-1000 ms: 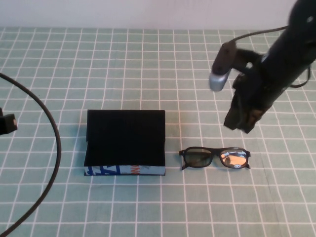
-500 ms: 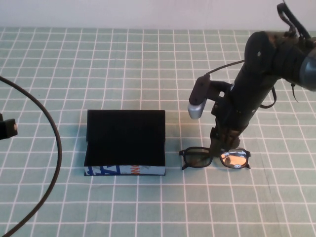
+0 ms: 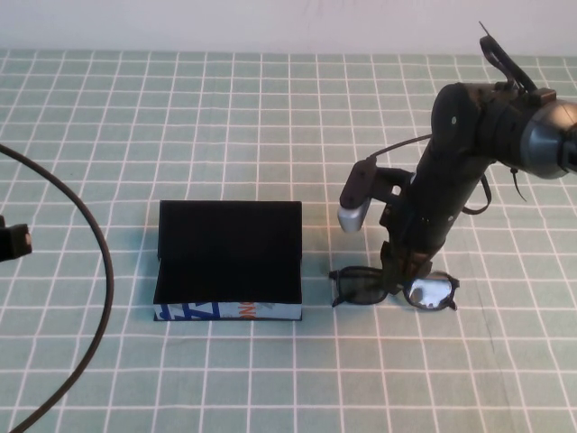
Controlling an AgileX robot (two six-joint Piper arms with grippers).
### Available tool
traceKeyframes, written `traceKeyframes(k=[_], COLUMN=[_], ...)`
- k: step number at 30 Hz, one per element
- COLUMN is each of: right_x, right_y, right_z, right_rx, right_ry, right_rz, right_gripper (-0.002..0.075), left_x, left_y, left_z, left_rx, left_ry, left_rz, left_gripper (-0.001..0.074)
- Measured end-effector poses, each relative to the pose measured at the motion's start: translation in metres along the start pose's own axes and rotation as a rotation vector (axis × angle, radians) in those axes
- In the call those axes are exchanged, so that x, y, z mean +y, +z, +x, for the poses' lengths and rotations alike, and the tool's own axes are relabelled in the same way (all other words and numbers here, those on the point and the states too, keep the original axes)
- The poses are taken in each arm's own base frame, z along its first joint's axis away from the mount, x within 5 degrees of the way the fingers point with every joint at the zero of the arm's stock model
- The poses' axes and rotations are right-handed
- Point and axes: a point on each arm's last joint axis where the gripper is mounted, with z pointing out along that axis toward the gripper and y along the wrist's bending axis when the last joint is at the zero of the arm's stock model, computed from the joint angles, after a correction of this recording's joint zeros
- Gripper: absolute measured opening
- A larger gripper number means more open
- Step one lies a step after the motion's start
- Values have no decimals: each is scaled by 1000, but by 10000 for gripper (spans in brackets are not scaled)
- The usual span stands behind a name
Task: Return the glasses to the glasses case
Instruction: Pick up the glasses from the table, then place the glasses in the glasses case
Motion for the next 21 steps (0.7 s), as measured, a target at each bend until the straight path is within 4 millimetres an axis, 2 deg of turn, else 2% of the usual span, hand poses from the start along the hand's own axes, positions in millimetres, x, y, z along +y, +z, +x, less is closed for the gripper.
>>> traceKeyframes(k=[3,5,14,17,21], right_x=[2,1,-2,6,31], right_y=[-4,-10,-56,-68,-72], right_z=[0,-4,-40,-56,-82], right_rx=[14,9,-201,-265,-294], right_ry=[-3,-9,-23,-51,-130], right_rz=[-27,-28,17,16,8], right_gripper=[60,24,12,12,12], left_x=[0,0,0,0,0], left_y=[0,0,0,0,0], left_z=[0,0,1,1,0], left_rx=[2,4,12,12,5], left_ry=[0,0,0,0,0], left_rz=[0,-1,-3,-3,-1], left_gripper=[1,2,1,2,2])
